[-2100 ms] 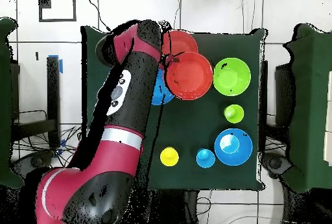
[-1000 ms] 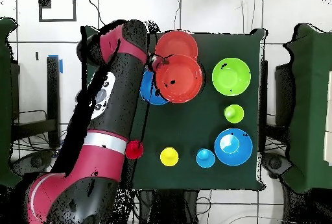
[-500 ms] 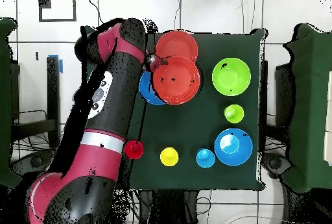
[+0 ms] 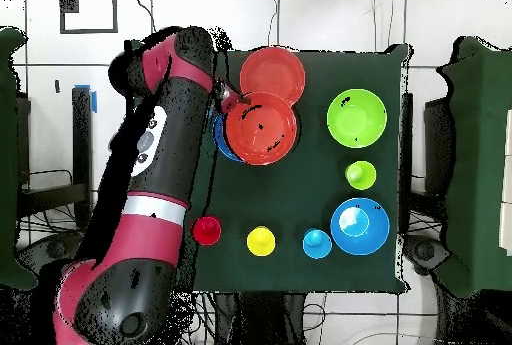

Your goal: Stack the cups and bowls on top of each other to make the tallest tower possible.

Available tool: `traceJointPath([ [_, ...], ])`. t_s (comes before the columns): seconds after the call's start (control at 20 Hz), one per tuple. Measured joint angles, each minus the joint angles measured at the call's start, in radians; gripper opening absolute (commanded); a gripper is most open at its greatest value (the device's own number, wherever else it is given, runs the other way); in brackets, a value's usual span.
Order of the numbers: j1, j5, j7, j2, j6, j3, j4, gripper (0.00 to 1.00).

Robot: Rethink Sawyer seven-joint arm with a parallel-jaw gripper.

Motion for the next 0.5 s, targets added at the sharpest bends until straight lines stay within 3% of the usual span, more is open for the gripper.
traceJointPath([
  [0.5,0.000,0.064,0.040,0.057,0.066,-0.039,-0.076,0.00],
])
